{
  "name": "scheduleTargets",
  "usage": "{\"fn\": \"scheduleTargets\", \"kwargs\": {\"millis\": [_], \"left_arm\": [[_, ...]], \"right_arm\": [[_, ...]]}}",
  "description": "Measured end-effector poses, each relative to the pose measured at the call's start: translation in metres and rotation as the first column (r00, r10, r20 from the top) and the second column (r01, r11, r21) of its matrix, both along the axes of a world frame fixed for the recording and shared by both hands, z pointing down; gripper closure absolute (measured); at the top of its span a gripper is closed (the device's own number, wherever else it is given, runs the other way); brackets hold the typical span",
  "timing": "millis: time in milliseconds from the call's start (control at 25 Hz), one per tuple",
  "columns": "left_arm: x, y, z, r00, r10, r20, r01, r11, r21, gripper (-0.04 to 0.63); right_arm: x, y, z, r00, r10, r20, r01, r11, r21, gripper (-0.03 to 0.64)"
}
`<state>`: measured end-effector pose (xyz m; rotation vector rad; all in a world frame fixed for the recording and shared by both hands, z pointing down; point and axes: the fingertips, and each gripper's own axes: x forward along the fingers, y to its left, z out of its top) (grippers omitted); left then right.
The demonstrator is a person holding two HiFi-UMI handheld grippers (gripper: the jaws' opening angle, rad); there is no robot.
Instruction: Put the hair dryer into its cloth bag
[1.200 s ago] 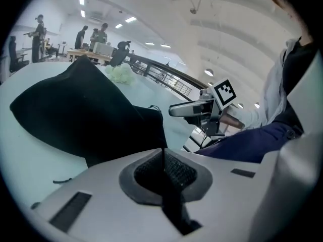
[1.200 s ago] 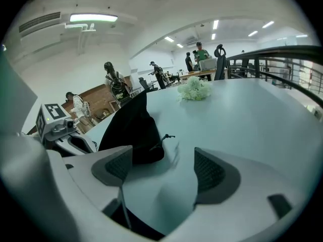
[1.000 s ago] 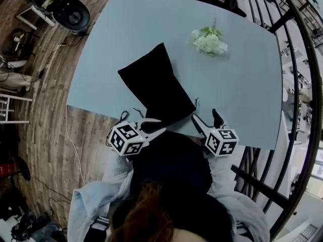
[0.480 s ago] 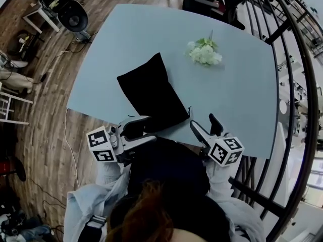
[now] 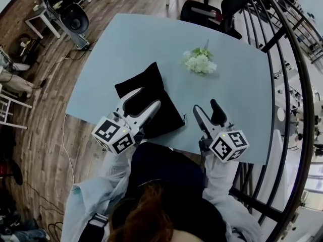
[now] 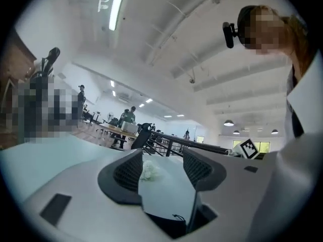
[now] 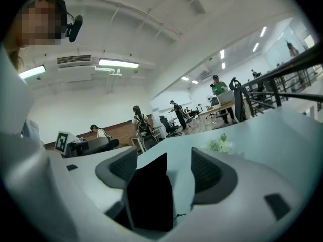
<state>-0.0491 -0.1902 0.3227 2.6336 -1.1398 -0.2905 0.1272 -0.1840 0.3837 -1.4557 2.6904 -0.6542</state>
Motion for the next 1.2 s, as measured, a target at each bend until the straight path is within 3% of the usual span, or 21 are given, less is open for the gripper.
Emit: {"fn": "scheduleTargets", "kwargs": {"millis": [160,280,360,520,600,680,800,1200], "left_arm": [[0.016,-0.026,-0.013,0.999,-0.039,0.029,0.037,0.997,0.061,0.337],[0.028,-0.039,-0.017,0.996,-0.068,0.064,0.062,0.993,0.099,0.368],[0.030,-0.044,-0.015,0.990,-0.105,0.090,0.095,0.989,0.111,0.406],[0.024,-0.044,0.011,0.965,-0.213,0.154,0.200,0.975,0.095,0.497],[0.026,-0.042,0.023,0.960,-0.212,0.181,0.201,0.976,0.079,0.538],[0.032,-0.041,0.032,0.963,-0.184,0.196,0.175,0.983,0.060,0.558],[0.034,-0.040,0.041,0.963,-0.159,0.218,0.152,0.987,0.051,0.569],[0.029,-0.035,0.060,0.956,-0.127,0.266,0.125,0.992,0.025,0.577]], "right_arm": [[0.013,-0.017,-0.029,0.993,0.115,-0.026,-0.112,0.989,0.100,0.310],[0.026,-0.021,-0.043,0.974,0.225,-0.001,-0.222,0.961,0.165,0.395],[0.029,-0.018,-0.040,0.965,0.257,-0.055,-0.244,0.953,0.181,0.397],[0.037,-0.008,-0.024,0.935,0.311,-0.171,-0.278,0.941,0.190,0.475],[0.043,-0.004,-0.017,0.924,0.342,-0.173,-0.311,0.933,0.183,0.517],[0.048,-0.002,-0.008,0.916,0.360,-0.178,-0.333,0.929,0.161,0.611],[0.049,-0.001,0.008,0.910,0.358,-0.211,-0.340,0.933,0.119,0.611],[0.058,-0.002,0.022,0.912,0.363,-0.194,-0.355,0.932,0.071,0.611]]}}
